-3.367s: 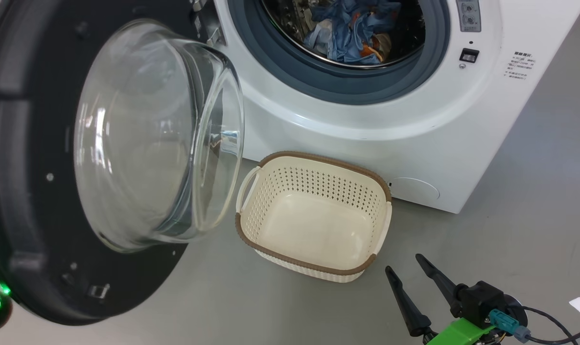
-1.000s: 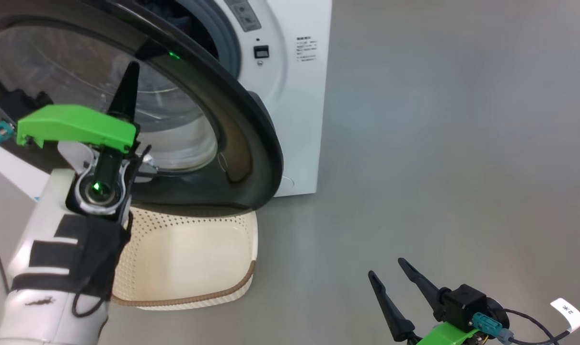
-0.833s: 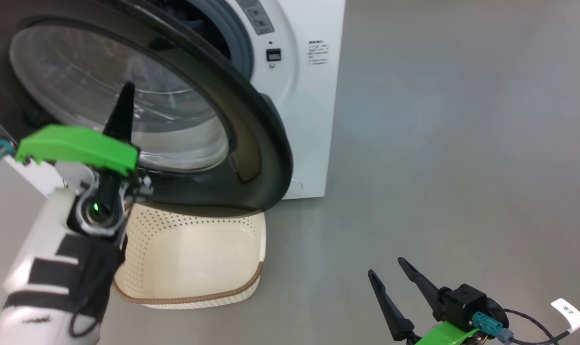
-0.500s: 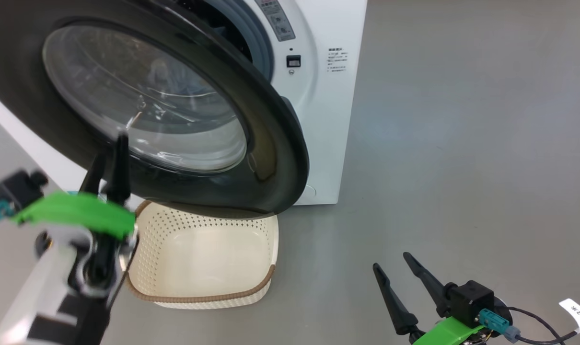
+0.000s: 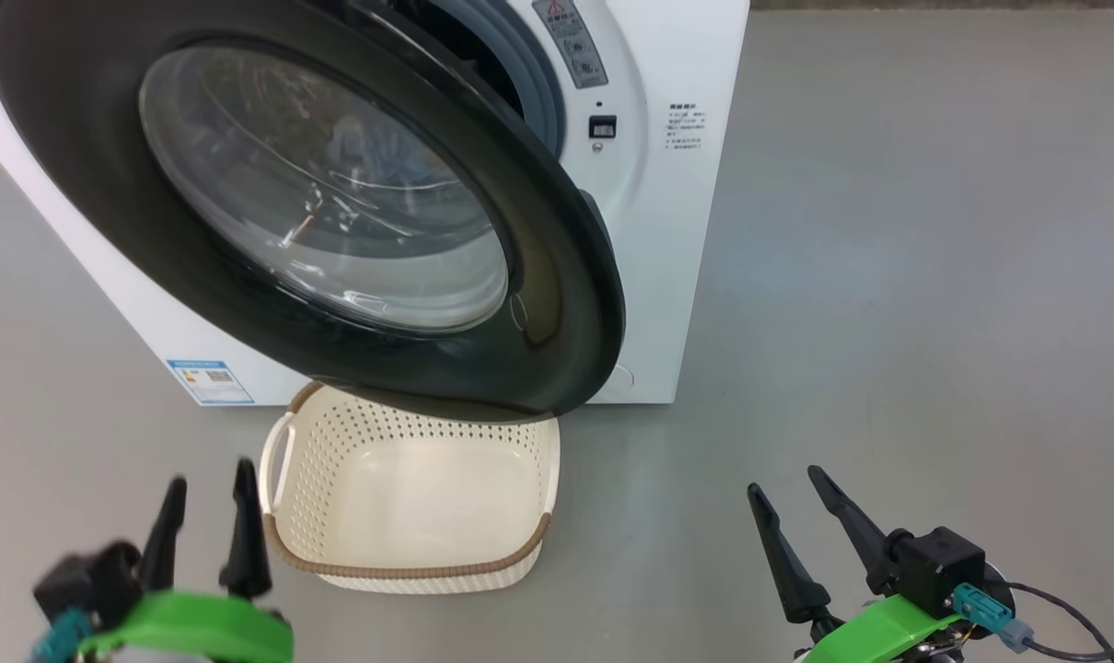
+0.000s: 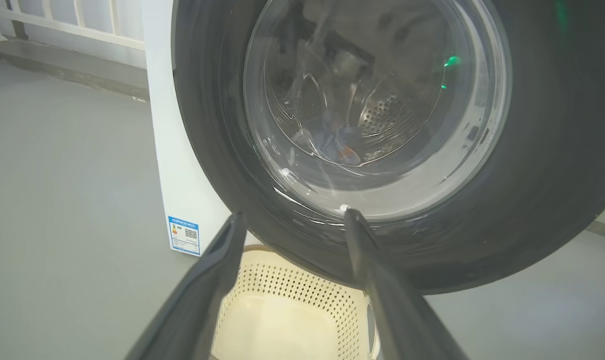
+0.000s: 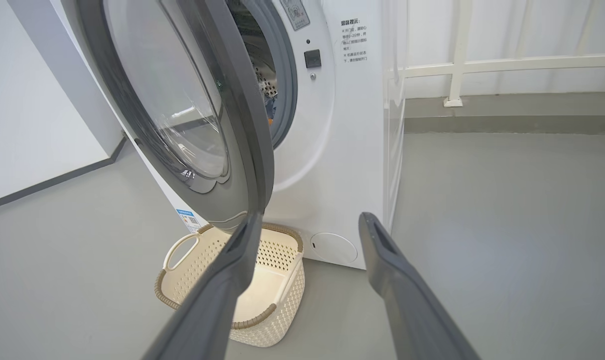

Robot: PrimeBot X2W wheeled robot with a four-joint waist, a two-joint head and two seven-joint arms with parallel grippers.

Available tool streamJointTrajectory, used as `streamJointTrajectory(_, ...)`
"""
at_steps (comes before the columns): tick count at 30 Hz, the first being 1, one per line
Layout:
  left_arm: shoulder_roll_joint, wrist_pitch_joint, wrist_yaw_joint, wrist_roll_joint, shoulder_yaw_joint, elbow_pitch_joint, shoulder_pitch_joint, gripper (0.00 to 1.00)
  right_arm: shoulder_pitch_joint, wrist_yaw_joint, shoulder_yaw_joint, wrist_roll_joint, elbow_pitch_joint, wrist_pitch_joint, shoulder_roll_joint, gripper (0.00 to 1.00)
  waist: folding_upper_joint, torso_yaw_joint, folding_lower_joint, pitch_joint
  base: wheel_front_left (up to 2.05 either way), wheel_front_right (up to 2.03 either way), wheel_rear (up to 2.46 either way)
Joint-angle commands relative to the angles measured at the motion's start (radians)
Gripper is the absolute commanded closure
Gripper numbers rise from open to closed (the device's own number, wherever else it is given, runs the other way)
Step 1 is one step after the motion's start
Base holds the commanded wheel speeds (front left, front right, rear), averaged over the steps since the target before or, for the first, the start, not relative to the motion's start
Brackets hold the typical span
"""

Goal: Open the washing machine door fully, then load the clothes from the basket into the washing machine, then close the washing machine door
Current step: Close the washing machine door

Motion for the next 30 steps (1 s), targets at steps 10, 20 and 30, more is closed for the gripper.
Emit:
streamJointTrajectory(10, -0.046, -0.006, -0.019, 0.212, 0.144, -0.091, 0.186, 0.0, 0.03, 0.003, 0.0, -0.017, -0.041, -0.005, 0.008, 0.0, 0.0, -0.014, 0.0, -0.049, 0.0, 0.0, 0.0)
streamJointTrajectory(20, -0.1, -0.006, -0.068, 0.31, 0.225, -0.149, 0.262, 0.0, 0.071, 0.003, -0.047, -0.025, -0.065, -0.005, 0.01, 0.0, 0.0, -0.038, 0.0, -0.071, 0.0, 0.0, 0.0)
streamJointTrajectory(30, -0.116, -0.006, -0.088, 0.332, 0.252, -0.145, 0.277, 0.0, 0.083, 0.003, -0.074, -0.043, -0.068, -0.005, 0.012, 0.0, 0.0, -0.056, 0.0, -0.082, 0.0, 0.0, 0.0)
